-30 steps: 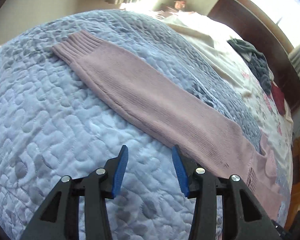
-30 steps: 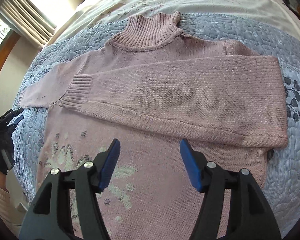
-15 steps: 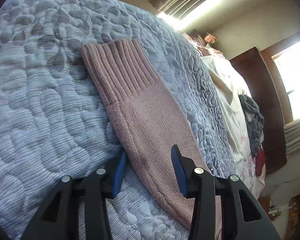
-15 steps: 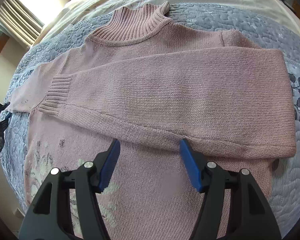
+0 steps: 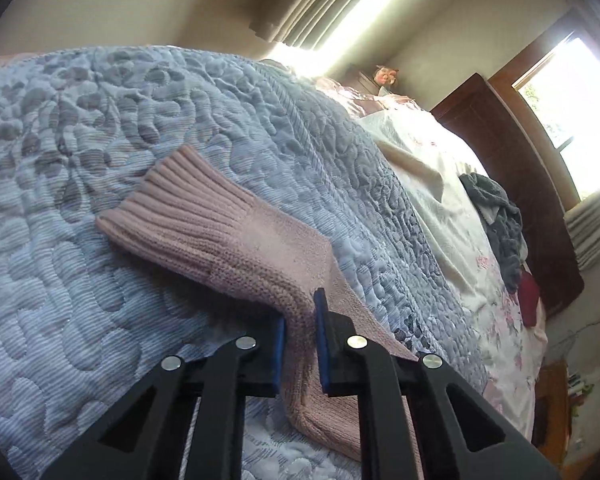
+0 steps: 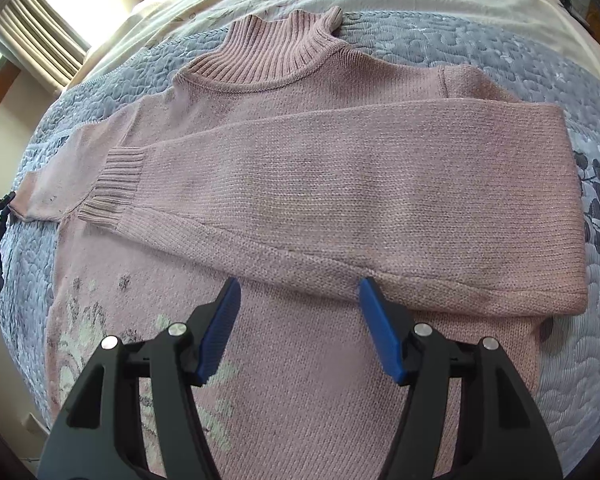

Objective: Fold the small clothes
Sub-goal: 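Grasp the other sleeve cuff with the left tool, then fold the held sleeve across the sweater body with the left tool, release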

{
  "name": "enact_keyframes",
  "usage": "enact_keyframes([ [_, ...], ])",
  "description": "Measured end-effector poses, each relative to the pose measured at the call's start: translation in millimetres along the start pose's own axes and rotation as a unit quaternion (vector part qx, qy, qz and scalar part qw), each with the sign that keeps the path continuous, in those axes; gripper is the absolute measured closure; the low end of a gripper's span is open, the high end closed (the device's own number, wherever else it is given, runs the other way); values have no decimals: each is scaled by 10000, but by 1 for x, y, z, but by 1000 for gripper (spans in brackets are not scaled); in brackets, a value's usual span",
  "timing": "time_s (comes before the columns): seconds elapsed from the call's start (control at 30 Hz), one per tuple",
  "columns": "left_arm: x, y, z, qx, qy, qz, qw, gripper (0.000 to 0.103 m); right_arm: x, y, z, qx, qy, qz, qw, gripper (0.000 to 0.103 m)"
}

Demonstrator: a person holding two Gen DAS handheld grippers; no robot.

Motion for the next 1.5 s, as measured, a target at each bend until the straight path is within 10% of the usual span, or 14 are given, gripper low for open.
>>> enact_keyframes([
  [0.8, -195, -8, -247, -2001, 1660, 764, 9626, 95, -13, -33, -24, 135, 252, -309, 9991, 41],
  [1.5, -312, 51, -235, -1562, 2055, 2291, 9386, 91, -15, -21, -28, 139, 288, -133, 9994, 41],
])
Point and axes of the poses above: each gripper's, at about its wrist camera, not at the fingertips, and y roughly the way its jaws point, z to its left, x to its top, the point moved 1 cm from there along y, roughly the way its jaws point, and after that the axes turned 1 degree about z, right-handed, at the moved point
